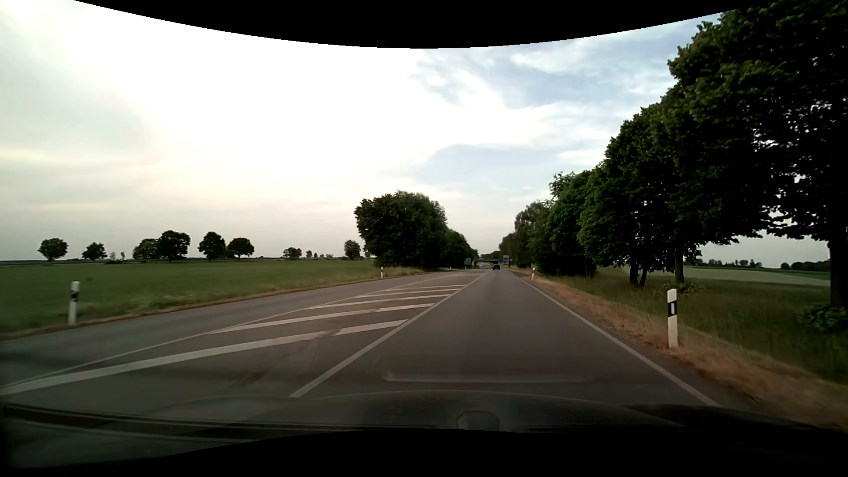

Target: Follow the waypoints while adhering to traffic rules and regulations

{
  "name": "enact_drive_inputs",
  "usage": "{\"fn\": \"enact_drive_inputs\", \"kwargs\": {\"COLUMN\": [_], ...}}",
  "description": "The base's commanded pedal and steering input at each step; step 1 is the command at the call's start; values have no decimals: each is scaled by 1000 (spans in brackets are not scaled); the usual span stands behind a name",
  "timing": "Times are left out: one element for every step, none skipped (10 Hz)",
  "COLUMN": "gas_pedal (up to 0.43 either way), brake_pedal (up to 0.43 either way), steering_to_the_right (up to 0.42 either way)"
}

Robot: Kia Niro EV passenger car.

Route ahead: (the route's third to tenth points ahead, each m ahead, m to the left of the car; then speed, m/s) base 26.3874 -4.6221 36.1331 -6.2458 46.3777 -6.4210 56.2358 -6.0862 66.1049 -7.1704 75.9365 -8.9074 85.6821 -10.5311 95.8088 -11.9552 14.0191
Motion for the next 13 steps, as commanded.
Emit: {"fn": "enact_drive_inputs", "kwargs": {"gas_pedal": [378,378,378,378,378,378,378,378,370,358,358,358,358], "brake_pedal": [6,6,6,6,6,6,6,6,6,6,6,6,6], "steering_to_the_right": [84,73,57,44,34,25,16,8,6,5,6,5,3]}}
